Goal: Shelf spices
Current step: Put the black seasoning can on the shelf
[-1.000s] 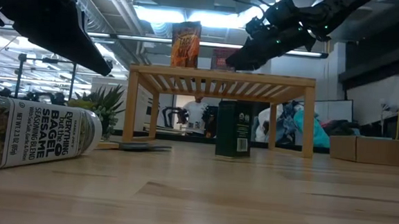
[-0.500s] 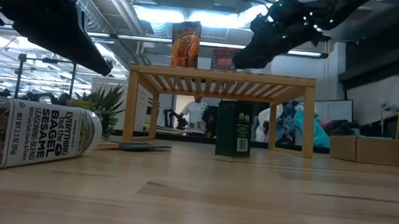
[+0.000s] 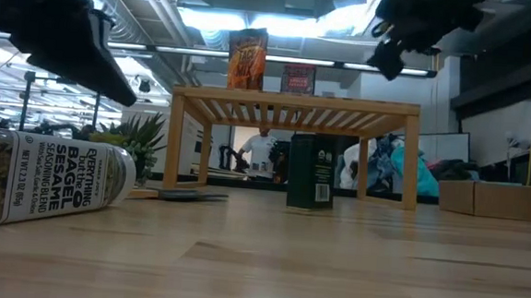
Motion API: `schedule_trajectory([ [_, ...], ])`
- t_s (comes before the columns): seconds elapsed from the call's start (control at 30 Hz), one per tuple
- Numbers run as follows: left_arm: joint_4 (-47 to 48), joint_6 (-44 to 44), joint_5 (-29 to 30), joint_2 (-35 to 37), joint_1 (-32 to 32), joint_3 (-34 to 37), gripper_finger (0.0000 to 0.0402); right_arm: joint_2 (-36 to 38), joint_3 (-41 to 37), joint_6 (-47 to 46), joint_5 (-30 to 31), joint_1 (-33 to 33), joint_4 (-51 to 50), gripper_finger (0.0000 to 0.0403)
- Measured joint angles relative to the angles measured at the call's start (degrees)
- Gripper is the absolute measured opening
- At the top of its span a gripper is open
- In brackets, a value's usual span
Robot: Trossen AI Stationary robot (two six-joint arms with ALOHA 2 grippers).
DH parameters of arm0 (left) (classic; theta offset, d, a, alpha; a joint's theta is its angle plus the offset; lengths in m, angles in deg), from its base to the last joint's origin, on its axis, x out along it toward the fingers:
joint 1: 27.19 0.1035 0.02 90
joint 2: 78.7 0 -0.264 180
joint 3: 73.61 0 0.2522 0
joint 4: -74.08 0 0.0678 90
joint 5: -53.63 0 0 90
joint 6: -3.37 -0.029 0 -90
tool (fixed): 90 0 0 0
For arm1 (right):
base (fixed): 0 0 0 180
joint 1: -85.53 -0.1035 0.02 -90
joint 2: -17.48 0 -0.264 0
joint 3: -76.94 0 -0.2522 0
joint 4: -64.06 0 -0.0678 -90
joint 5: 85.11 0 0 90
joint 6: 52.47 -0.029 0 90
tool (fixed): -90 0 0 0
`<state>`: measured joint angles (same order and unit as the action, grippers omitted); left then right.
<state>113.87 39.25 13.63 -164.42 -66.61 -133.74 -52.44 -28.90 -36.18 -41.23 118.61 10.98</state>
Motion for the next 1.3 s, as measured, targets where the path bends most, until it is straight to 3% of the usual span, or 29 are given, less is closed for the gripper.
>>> schedule_trajectory([
  [0.1, 2.6, -2.6, 2.4, 0.7, 0.0, 0.0, 0.0000, 0.9, 0.0, 1.9, -0.4, -5.6, -5.0, 0.0271],
  [0.27, 11.8, -2.7, 10.4, 5.5, 0.8, 0.0, 0.0000, 1.0, 0.0, 2.0, 2.5, -17.2, -3.0, 0.0271],
  [0.47, 29.7, 9.2, 13.1, 19.5, 0.8, 0.0, 0.0000, 1.0, 0.0, -1.4, 10.9, -28.9, -0.7, 0.0271],
  [0.63, 29.7, 8.5, 14.1, 32.8, -1.4, 3.9, 0.0000, 1.0, -1.4, -2.8, 18.1, -37.2, 1.7, 0.0271],
  [0.77, 21.1, 4.1, 14.0, 42.8, -4.4, 12.0, 0.0000, 2.7, -6.7, -5.3, 22.2, -41.7, 7.1, 0.0271],
  [0.93, 2.7, -5.0, 11.9, 51.5, -6.9, 23.5, 0.0000, 6.4, -15.0, -8.0, 26.7, -42.8, 15.1, 0.0271],
  [1.2, -37.4, -26.1, -5.5, 54.5, -7.0, 39.2, 0.0000, 12.9, -32.5, -10.9, 30.5, -41.2, 41.3, 0.0271],
  [1.3, -49.4, -32.3, -8.9, 54.0, -6.9, 43.0, 0.0000, 13.2, -37.8, -12.1, 33.3, -41.2, 48.3, 0.0271],
])
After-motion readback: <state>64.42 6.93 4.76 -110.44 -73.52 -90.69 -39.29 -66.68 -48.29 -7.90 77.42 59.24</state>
